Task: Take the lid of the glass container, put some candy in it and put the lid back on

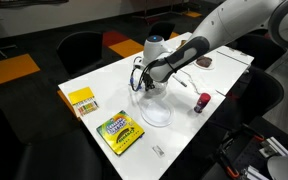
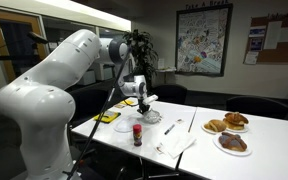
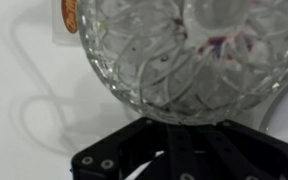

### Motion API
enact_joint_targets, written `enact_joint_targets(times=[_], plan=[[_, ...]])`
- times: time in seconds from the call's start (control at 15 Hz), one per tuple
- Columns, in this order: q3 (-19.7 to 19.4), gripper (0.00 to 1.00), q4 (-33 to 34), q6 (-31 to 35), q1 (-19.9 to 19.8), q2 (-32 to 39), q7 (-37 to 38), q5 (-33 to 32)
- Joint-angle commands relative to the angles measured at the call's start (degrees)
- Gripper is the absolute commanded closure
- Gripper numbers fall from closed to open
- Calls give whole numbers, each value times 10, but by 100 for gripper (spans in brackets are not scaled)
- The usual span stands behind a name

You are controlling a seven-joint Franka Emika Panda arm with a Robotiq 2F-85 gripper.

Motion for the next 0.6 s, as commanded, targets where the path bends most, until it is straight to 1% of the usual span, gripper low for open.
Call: enact_joint_targets(times=[0.0,0.27,0.53], plan=[[-6,100,-57,15,-15,-41,34,-17],[-2,100,-63,-2,-18,-62,45,-19],[10,100,-66,-25,-19,-88,44,-13]])
